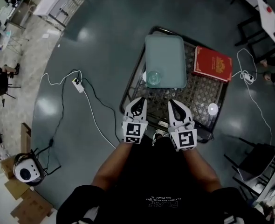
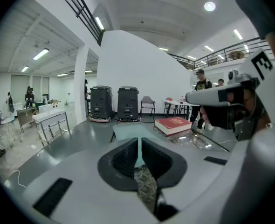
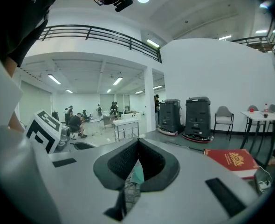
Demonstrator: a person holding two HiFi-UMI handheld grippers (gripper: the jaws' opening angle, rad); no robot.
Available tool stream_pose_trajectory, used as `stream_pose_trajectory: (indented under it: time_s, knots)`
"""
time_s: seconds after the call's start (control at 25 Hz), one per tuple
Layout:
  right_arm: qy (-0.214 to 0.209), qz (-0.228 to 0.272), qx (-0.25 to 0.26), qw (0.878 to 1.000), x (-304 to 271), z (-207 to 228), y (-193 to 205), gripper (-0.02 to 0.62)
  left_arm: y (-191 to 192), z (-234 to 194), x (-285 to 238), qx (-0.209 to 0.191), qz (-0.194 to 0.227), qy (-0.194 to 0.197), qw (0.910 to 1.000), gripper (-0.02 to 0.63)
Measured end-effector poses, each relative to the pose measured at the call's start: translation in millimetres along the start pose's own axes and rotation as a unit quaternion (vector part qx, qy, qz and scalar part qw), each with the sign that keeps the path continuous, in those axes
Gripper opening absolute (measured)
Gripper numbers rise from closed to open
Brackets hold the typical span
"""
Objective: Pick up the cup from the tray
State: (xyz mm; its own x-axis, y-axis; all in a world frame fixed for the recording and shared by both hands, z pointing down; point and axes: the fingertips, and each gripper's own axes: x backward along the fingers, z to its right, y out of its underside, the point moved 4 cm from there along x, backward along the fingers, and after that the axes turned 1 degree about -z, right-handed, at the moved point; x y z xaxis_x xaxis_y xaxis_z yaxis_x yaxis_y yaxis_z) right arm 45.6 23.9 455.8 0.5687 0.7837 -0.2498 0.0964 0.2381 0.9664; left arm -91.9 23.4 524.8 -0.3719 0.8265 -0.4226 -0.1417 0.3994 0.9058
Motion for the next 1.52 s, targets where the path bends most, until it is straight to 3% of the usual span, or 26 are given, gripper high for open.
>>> stream_pose_trajectory:
  time_s: [0.08,0.24,0.6,0.96,1.52]
  knots:
    - [0.003,-0.001,0.000,1.000,-4,-2,2,0.008,5,-2,-10,-0.007,-0.007,0.013,0.9999,0.032]
    - [0.011,-0.015,-0.002,1.000,-10,-3,10,0.008,16,-5,-30,-0.014,-0.021,0.026,0.9993,0.207]
    - [0.029,-0.019,-0.007,0.999,-17,-1,17,0.008,35,-15,-70,-0.024,-0.039,0.042,0.9981,0.375]
    - [0.049,-0.031,-0.019,0.998,-17,3,23,0.008,53,-14,-116,-0.037,-0.065,0.076,0.9943,0.394]
    - [0.072,-0.041,-0.030,0.996,-20,16,32,0.008,60,-17,-166,-0.061,-0.079,0.093,0.9907,0.393]
